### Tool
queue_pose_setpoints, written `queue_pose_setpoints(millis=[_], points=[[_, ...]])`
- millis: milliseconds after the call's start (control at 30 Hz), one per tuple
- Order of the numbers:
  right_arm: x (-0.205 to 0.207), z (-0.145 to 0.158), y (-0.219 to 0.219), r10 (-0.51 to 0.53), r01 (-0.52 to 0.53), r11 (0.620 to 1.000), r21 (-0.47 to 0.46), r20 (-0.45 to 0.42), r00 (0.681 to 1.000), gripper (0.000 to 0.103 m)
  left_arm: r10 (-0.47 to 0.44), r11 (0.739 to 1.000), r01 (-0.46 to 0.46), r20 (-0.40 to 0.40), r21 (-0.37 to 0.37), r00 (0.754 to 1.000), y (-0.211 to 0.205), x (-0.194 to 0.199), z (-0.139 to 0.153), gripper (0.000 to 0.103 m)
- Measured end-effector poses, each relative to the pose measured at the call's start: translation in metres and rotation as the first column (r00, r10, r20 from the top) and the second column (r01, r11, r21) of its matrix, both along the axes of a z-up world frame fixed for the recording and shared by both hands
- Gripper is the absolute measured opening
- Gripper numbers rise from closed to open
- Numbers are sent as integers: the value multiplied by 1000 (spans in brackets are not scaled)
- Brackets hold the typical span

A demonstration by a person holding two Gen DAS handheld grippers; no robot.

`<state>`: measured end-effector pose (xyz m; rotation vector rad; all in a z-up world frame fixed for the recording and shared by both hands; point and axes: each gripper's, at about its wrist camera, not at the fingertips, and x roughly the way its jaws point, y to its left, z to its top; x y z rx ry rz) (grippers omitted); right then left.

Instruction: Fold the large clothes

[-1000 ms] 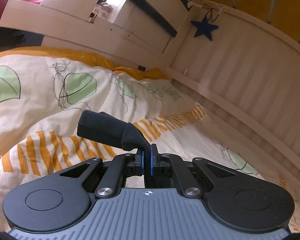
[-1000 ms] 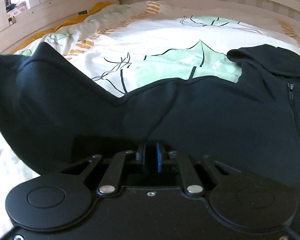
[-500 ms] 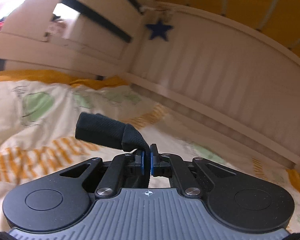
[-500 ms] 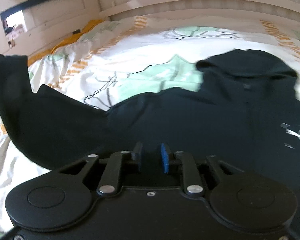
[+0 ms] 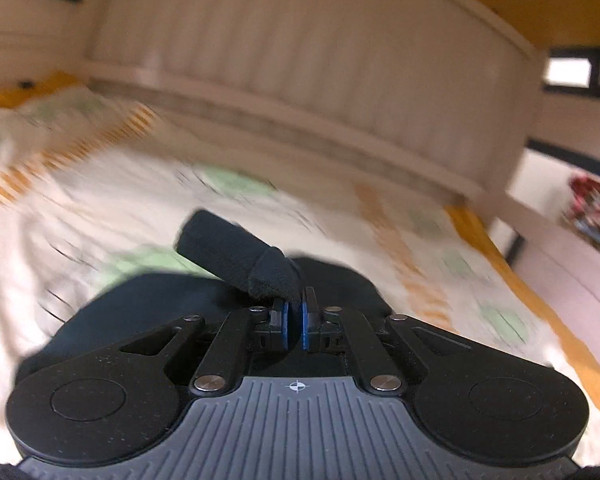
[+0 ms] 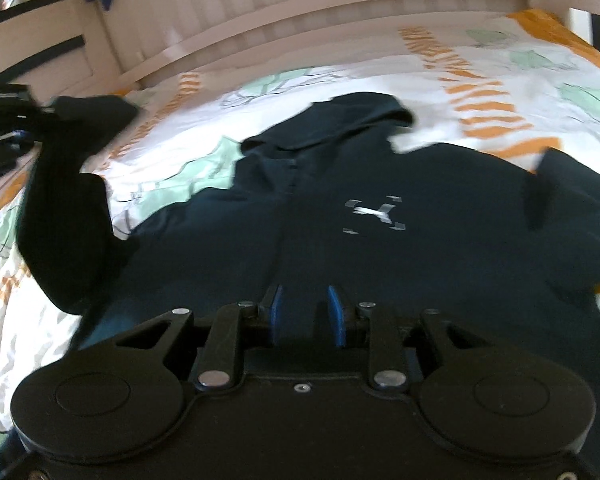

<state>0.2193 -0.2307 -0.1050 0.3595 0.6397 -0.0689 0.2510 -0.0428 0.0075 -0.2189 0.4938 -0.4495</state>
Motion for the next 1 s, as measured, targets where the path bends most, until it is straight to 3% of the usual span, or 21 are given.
queue_pose_setpoints(millis=[100, 200, 433, 600, 767, 833, 900, 1000], points=[[-14, -4, -17, -50, 50, 998, 23, -19, 999, 38, -73, 997, 74, -83, 5, 994, -33, -1, -15, 12], [-26, -6, -34, -79, 81, 996, 44, -37, 996, 48, -98, 995, 98, -174, -11, 980, -49, -1, -22, 22], [-49, 3, -55, -135, 136, 990, 46, -33, 990, 67, -108, 991, 120, -172, 60, 979, -37, -23, -21, 38], [-57, 6, -52, -147, 149, 988, 51, -31, 989, 68, -125, 980, 152, -200, 125, 972, -49, -43, -30, 55], [-62, 8, -51, -144, 145, 989, 39, -33, 989, 68, -255, 930, 313, -275, 194, 927, -64, -55, -59, 57], [-65, 8, -51, -142, 143, 989, 28, -39, 989, 69, -284, 913, 351, -296, 208, 912, -62, -65, -69, 68], [-68, 9, -52, -147, 148, 989, 19, -45, 988, 69, -283, 910, 355, -303, 215, 910, -55, -75, -77, 75], [-69, 9, -51, -150, 151, 988, 16, -52, 987, 69, -276, 911, 355, -326, 212, 904, -38, -86, -85, 76]])
